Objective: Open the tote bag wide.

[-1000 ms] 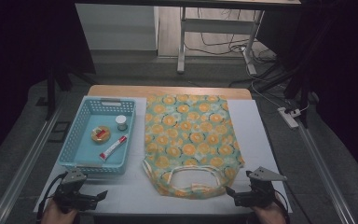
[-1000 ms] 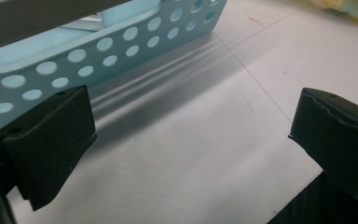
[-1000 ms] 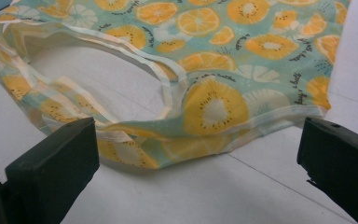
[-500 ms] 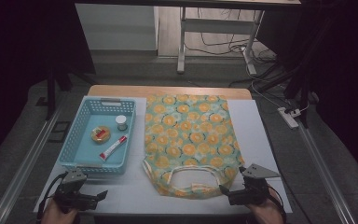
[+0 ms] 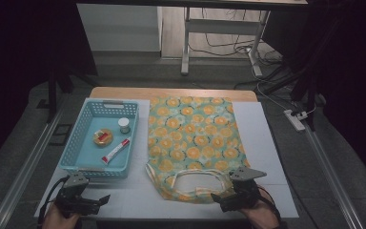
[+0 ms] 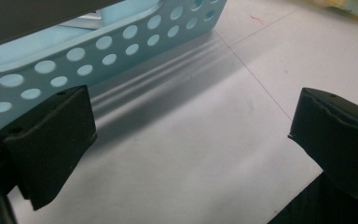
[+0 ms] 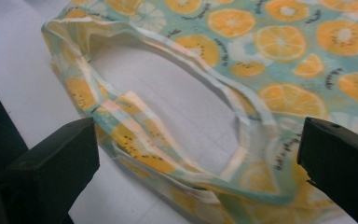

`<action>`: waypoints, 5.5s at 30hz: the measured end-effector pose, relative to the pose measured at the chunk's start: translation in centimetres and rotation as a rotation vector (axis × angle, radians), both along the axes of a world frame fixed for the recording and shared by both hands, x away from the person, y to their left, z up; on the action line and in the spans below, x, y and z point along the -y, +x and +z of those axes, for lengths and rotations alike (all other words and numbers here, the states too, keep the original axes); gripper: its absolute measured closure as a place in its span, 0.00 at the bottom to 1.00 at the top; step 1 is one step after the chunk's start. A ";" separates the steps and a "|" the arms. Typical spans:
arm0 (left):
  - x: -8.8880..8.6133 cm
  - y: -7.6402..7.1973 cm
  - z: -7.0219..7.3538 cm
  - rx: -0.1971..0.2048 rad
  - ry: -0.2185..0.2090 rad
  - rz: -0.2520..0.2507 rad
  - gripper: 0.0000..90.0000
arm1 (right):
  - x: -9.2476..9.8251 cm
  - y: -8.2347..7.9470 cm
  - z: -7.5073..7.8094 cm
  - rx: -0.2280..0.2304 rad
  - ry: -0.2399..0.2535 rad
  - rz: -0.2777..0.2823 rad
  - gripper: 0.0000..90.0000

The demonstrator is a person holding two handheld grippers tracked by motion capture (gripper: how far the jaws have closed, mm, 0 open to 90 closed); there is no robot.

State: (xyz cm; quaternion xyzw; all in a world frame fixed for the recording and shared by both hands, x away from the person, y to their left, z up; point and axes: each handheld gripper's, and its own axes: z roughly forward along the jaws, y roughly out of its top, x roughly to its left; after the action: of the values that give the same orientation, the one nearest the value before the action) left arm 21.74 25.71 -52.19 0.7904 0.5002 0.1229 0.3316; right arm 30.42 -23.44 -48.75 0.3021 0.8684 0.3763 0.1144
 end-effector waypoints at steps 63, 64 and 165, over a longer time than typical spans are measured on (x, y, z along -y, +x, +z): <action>-0.2 0.1 0.0 -0.008 -0.023 -0.007 0.00 | -5.2 4.4 1.9 -0.111 0.006 0.251 0.98; -0.2 0.1 0.0 -0.008 -0.023 -0.007 0.00 | -5.3 4.7 2.0 -0.113 0.008 0.250 0.98; 0.0 0.1 -0.1 -0.012 0.003 0.000 0.01 | -7.6 19.4 1.5 -0.012 0.007 0.006 0.14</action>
State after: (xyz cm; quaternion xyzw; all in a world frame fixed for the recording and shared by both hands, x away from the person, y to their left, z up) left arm 21.88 25.67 -52.27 0.7916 0.5021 0.1190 0.3273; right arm 49.86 -15.87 -47.24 0.3022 0.8687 0.3777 0.1068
